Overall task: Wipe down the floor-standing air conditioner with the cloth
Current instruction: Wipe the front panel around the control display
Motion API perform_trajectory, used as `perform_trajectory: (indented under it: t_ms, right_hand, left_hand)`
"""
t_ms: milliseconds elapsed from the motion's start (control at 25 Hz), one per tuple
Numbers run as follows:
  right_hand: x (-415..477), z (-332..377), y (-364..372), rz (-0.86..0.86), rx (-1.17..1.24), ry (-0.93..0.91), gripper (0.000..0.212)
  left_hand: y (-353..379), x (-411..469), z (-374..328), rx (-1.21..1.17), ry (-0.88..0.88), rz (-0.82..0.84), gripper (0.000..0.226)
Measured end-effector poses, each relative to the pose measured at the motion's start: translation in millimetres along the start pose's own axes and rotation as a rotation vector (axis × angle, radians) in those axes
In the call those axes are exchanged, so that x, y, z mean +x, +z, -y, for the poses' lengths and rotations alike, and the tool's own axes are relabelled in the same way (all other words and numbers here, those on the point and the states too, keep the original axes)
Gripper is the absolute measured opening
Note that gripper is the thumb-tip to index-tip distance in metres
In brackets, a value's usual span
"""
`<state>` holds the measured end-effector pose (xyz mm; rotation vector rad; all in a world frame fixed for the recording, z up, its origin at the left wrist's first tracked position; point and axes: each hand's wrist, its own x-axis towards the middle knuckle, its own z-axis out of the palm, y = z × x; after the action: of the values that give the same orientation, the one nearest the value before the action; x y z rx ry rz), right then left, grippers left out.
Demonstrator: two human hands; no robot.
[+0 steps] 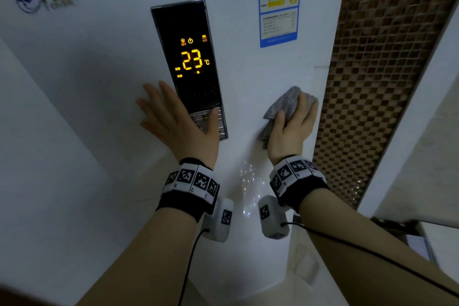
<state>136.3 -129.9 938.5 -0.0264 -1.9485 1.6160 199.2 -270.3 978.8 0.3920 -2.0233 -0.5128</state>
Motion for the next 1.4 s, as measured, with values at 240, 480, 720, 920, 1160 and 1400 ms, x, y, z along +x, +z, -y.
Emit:
perform_trajectory:
  t_ms: [240, 480, 720, 920, 1160, 1400]
  right_hand:
    - [31, 18, -10, -0.042, 0.036, -0.032, 0.053]
    - [32, 27, -9, 0.013, 0.007, -0.224, 0.049]
    - [23, 42, 0, 0.019, 0.013, -0.243, 0.048]
    - [52, 48, -11, -0.088, 0.084, -0.075, 0.049]
    - [38, 54, -4, -0.042, 0.088, -0.225, 0.044]
    - [17, 55, 4, 0.062, 0.067, -0.285, 0.047]
  left_hand:
    - [-2, 8, -6, -0.003, -0.013, -0.003, 0.097]
    - [-10, 19, -4, 0.014, -0.039, -0.01, 0.097]
    - [-8, 19, -9, -0.012, -0.055, -0.029, 0.095]
    - [-7, 19, -6, -0.001, -0.055, -0.031, 0.096]
    - [-5, 19, -5, 0.007, -0.06, -0.035, 0.097]
    - [-2, 20, -5, -0.011, -0.067, -0.052, 0.096]
